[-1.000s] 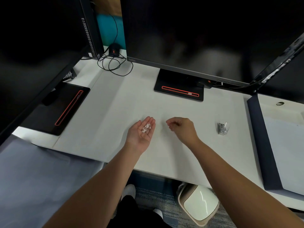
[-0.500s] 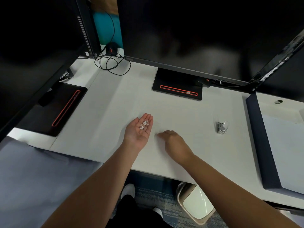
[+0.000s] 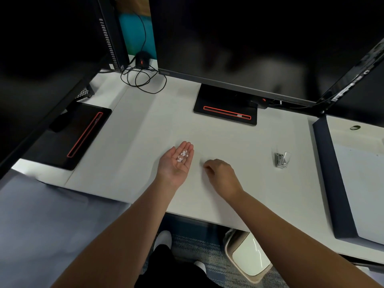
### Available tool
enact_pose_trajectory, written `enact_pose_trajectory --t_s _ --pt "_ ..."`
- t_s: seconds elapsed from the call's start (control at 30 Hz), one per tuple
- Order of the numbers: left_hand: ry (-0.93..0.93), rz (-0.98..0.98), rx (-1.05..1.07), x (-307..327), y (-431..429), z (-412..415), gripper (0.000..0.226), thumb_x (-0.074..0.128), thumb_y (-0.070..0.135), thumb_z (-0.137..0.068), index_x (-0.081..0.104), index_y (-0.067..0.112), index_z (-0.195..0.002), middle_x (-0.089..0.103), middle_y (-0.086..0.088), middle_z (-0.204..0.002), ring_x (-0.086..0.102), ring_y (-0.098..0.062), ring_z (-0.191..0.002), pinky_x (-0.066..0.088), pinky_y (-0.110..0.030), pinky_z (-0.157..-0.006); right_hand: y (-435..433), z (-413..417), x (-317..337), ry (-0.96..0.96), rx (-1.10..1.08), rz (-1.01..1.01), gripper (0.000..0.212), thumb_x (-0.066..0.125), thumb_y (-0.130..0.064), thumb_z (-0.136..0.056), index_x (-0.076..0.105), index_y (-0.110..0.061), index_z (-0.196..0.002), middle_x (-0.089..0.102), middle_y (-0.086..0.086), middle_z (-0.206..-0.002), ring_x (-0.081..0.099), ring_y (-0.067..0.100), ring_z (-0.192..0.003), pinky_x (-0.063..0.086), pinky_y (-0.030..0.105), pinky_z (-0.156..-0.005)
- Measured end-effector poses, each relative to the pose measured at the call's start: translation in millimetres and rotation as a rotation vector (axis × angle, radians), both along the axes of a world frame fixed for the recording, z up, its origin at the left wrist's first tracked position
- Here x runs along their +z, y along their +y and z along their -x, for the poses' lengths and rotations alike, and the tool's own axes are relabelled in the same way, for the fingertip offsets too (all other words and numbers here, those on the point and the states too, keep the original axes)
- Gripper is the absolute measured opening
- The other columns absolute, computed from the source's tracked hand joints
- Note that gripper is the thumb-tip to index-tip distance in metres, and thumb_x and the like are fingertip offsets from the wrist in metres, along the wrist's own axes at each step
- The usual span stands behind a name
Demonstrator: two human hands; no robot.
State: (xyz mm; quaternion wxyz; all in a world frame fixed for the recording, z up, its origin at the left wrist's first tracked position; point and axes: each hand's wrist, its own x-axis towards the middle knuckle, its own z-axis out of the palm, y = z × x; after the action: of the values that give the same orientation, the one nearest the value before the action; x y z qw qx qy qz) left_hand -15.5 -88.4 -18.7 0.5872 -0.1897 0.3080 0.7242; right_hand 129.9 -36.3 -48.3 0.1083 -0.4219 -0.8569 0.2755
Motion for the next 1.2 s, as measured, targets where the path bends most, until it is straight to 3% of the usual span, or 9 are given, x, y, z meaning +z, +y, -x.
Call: enact_pose_trajectory --t_s 0.17,0.37,0.47,0.63,0.7,0.77,0.9,1.07,1.2 --pt "-0.004 0.001 0.016 -1.7 -1.3 4.9 0.033 0.039 0.017 -0.101 0.061 -0.007 -0.107 0.069 -0.018 -0.102 0.066 -0.027 -0.097 0.054 -0.034 -0.080 -1.7 -2.3 1.7 -0.013 0.172 -0.029 0.037 0.048 0.007 -0.086 0.066 -0.006 -0.115 0.068 0.013 -0.104 0.058 0.029 -0.100 0.042 0.027 -0.085" --pt "-0.007 -0.001 0.012 -3.2 -1.3 1.6 0.033 0.039 0.017 -0.101 0.061 -0.007 -0.107 0.069 -0.018 -0.102 0.066 -0.027 -0.098 0.054 -0.035 -0.079 -0.7 5.8 1.5 -0.046 0.272 -0.162 0.023 0.052 -0.008 -0.093 0.071 -0.006 -0.107 0.070 0.013 -0.096 0.059 0.031 -0.096 0.049 0.036 -0.084" --pt "-0.010 0.003 0.019 -3.7 -1.3 1.8 0.033 0.039 0.017 -0.101 0.061 -0.007 -0.107 0.068 -0.018 -0.103 0.065 -0.027 -0.099 0.054 -0.035 -0.079 -2.4 8.0 0.2 -0.067 0.238 -0.180 0.021 0.054 -0.011 -0.093 0.071 -0.005 -0.105 0.068 0.013 -0.089 0.060 0.030 -0.089 0.049 0.032 -0.078" --pt "-0.012 0.008 0.017 -5.0 -2.3 2.8 0.033 0.040 0.017 -0.101 0.062 -0.007 -0.107 0.070 -0.018 -0.100 0.066 -0.027 -0.098 0.054 -0.034 -0.079 -10.5 7.3 -14.2 -0.140 0.198 -0.250 0.025 0.072 0.009 -0.069 0.069 -0.002 -0.091 0.064 0.011 -0.073 0.061 0.029 -0.068 0.051 0.028 -0.054" --pt "-0.010 0.014 0.012 -4.5 -3.1 1.9 0.033 0.040 0.017 -0.100 0.062 -0.007 -0.106 0.070 -0.018 -0.099 0.066 -0.027 -0.098 0.054 -0.034 -0.079 -6.1 9.5 -10.5 -0.128 0.127 -0.190 0.019 0.059 0.010 -0.078 0.066 -0.001 -0.091 0.065 0.013 -0.080 0.060 0.030 -0.075 0.047 0.030 -0.061" --pt "-0.001 0.016 0.004 -3.8 -4.3 0.3 0.033 0.040 0.017 -0.100 0.062 -0.007 -0.106 0.069 -0.018 -0.101 0.066 -0.027 -0.098 0.054 -0.034 -0.079 2.3 9.0 -0.2 -0.004 -0.030 0.001 0.018 0.049 0.002 -0.088 0.066 -0.002 -0.093 0.065 0.007 -0.084 0.058 0.023 -0.076 0.040 0.021 -0.064" --pt "0.015 0.020 -0.023 -5.5 -5.0 -5.8 0.033 0.040 0.018 -0.100 0.063 -0.006 -0.105 0.071 -0.018 -0.097 0.067 -0.027 -0.095 0.053 -0.034 -0.080 9.5 12.1 39.4 0.217 -0.128 0.243 0.012 0.055 -0.011 -0.092 0.066 -0.013 -0.087 0.061 -0.003 -0.071 0.051 0.008 -0.060 0.038 0.008 -0.056" --pt "0.051 0.045 -0.096 -6.4 -1.8 -19.4 0.034 0.037 0.020 -0.101 0.065 0.000 -0.100 0.075 -0.010 -0.080 0.066 -0.021 -0.090 0.050 -0.028 -0.079 -5.6 31.3 61.2 0.176 0.011 0.290 0.017 0.055 -0.003 -0.085 0.070 -0.009 -0.082 0.070 0.004 -0.082 0.062 0.017 -0.075 0.047 0.023 -0.071" --pt "0.033 0.027 -0.126 -9.2 0.8 -21.8 0.036 0.036 0.022 -0.101 0.066 0.001 -0.102 0.073 -0.012 -0.095 0.065 -0.021 -0.097 0.046 -0.032 -0.097 -14.3 34.1 58.8 0.096 -0.005 0.235 0.007 0.061 -0.011 -0.082 0.066 -0.012 -0.086 0.069 0.008 -0.088 0.064 0.024 -0.083 0.051 0.032 -0.076"
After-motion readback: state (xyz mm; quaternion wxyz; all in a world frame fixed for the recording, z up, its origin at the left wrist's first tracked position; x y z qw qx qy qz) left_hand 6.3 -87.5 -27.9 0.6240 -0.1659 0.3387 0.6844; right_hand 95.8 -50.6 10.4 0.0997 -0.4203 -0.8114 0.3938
